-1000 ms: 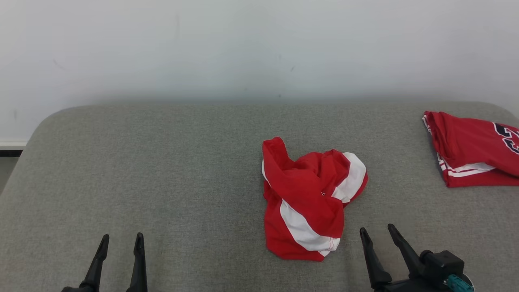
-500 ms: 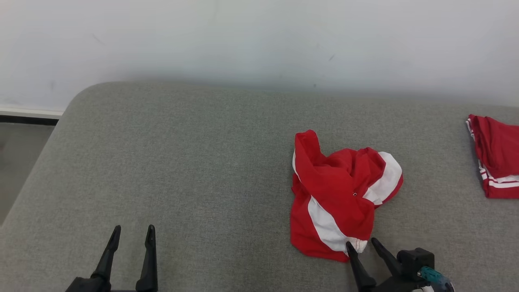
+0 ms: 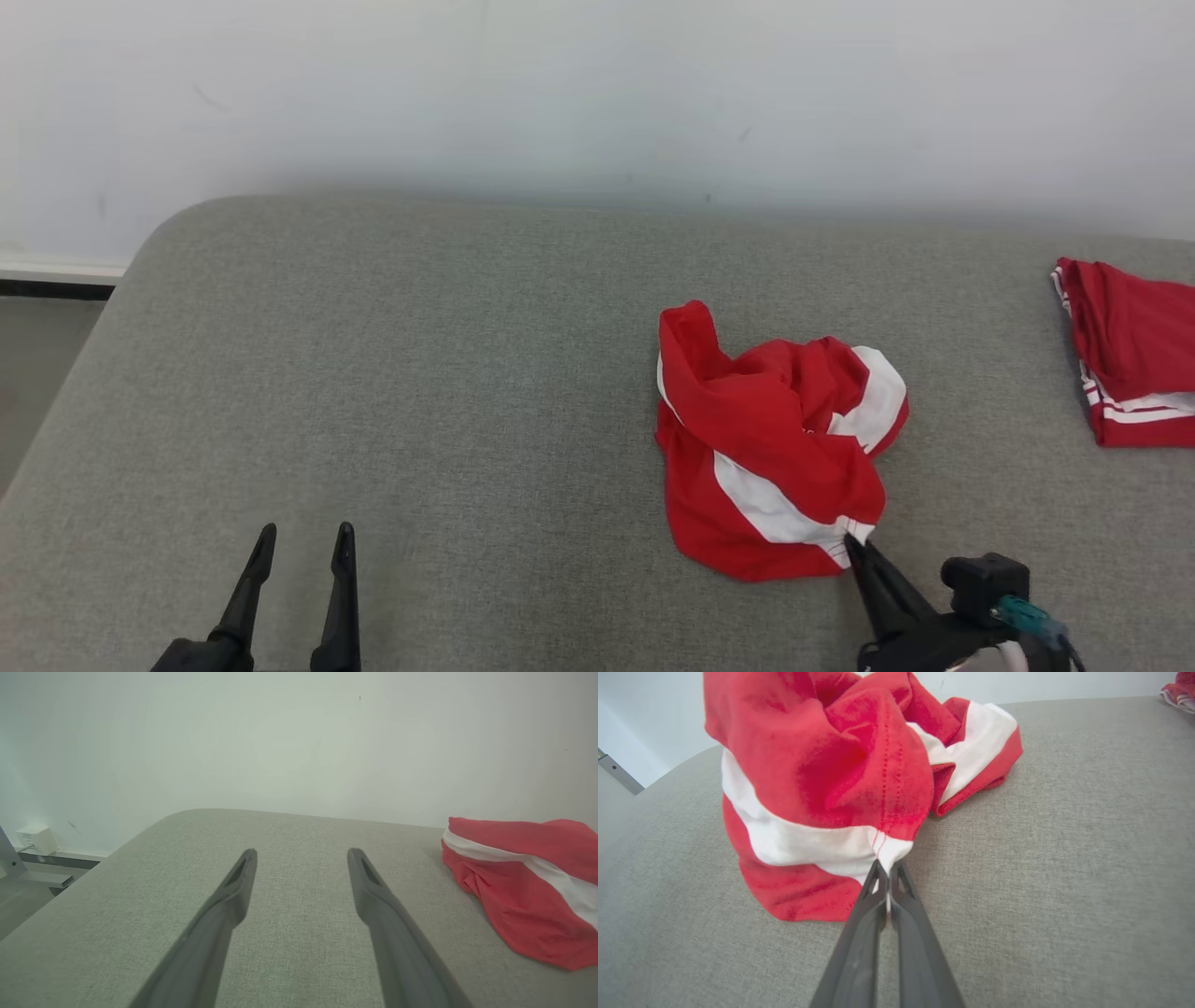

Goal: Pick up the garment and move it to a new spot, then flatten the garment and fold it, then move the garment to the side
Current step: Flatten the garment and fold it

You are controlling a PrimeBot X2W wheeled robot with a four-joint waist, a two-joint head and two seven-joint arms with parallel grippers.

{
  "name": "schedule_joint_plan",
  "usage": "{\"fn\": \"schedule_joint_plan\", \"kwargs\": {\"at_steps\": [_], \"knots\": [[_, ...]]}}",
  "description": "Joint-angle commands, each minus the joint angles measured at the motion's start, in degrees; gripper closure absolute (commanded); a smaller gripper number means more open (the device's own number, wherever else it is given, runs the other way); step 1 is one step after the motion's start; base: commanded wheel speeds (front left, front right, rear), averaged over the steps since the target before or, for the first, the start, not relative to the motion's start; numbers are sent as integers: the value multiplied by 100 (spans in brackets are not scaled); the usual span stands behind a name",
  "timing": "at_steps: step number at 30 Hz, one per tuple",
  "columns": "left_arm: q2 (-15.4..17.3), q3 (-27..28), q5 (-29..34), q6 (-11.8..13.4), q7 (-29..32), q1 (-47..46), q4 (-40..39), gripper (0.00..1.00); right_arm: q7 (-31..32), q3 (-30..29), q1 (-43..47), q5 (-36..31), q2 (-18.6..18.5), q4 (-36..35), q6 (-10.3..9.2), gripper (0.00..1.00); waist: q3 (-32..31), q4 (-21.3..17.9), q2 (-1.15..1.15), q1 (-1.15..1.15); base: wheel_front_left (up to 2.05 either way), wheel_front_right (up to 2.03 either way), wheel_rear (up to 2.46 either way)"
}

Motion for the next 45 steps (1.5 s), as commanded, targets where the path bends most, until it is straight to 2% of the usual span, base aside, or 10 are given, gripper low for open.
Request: {"fn": "schedule_joint_plan", "kwargs": {"at_steps": [1, 11, 18, 19, 20, 26, 32, 39, 45], "knots": [[-15, -19, 4, -6, -18, 42, 13, 0, -25, -81, 153, -17, -101, -126, -16, 100, -64, -126, -1, -1, 0, 0, 0], [-107, -105, -4, 0, -18, 87, 52, 0, -29, -1369, 1484, -358, -674, -1883, -16, 100, -144, -564, -1, -1, 0, 0, 0], [-121, -125, 15, 0, -19, 72, 88, 0, -28, -1968, 2099, -467, -708, -2167, -16, 100, -148, -650, -1, -1, 0, 0, 0], [-120, -128, 16, 0, -18, 83, 93, 0, -28, -1995, 2128, -490, -679, -2170, -16, 87, -158, -651, -1, -1, 0, 0, 0], [-117, -133, 15, 0, -19, 101, 99, 0, -28, -2012, 2149, -517, -650, -2166, -16, 0, -170, -651, -1, -1, 0, 0, 0], [-65, -98, -5, 0, -19, 154, 133, 0, -29, -2167, 2028, -786, -436, -2485, -16, 0, -232, -645, -1, -1, 0, 0, 0], [-87, -9, 59, 0, -18, 211, 61, 0, -28, -2315, 2001, -1013, -211, -3167, -16, 0, -294, -633, -1, -1, 0, 0, 0], [-80, 57, 95, 0, -19, 255, 8, 0, -28, -2134, 2000, -1095, 83, -3720, -16, 0, -309, -588, -1, -1, 0, 0, 0], [-29, 106, 81, 0, -19, 263, 16, 0, -28, -1927, 2023, -1156, 245, -3782, -16, 0, -293, -574, -1, -1, 0, 0, 0]]}}
